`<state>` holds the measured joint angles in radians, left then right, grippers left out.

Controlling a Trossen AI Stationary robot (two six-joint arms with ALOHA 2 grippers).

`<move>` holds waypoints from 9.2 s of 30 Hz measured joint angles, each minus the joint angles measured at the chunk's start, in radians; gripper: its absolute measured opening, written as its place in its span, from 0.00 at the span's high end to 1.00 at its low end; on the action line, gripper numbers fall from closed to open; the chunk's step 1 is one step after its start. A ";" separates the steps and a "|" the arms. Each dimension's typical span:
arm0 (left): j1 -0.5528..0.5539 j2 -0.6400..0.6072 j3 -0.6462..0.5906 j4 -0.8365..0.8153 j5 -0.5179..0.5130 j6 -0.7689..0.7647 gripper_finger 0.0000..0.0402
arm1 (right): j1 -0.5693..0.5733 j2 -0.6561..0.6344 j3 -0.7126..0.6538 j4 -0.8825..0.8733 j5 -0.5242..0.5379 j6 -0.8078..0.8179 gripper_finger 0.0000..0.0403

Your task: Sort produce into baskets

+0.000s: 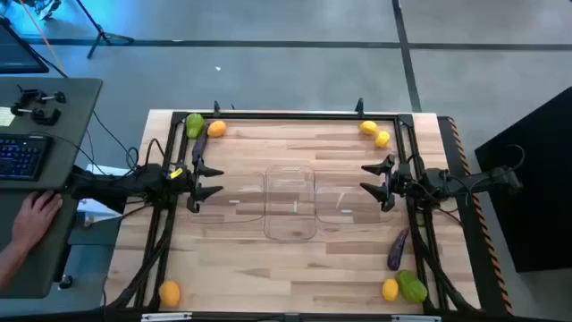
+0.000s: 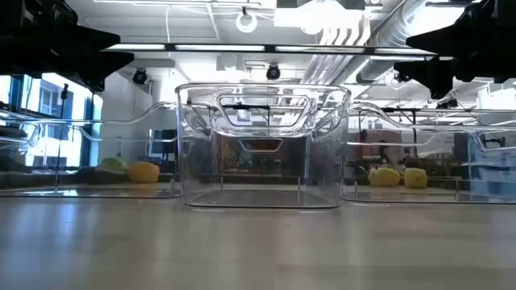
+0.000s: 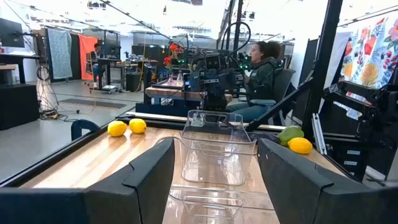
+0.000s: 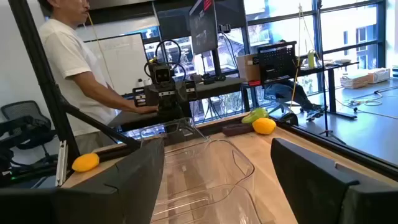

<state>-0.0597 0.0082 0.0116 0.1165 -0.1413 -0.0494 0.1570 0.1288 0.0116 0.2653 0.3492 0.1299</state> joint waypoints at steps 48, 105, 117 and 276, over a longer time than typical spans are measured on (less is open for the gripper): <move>0.000 0.000 0.000 0.000 0.000 0.000 0.46 | 0.000 0.000 0.000 0.000 0.000 0.000 0.30; 0.647 1.049 1.117 -1.175 -0.106 -0.520 0.46 | 0.000 0.001 0.000 -0.001 0.000 0.000 0.30; 0.814 1.115 0.814 -1.164 -0.062 -0.624 0.46 | 0.000 0.001 0.000 -0.001 0.000 0.000 0.30; 0.455 0.889 1.079 -0.680 -0.092 -0.375 0.49 | 0.000 0.447 0.376 0.530 0.488 0.309 0.30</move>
<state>0.3954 0.8974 1.0904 -0.5630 -0.2330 -0.4242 0.1570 0.5758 0.3875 0.7951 0.8373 0.4390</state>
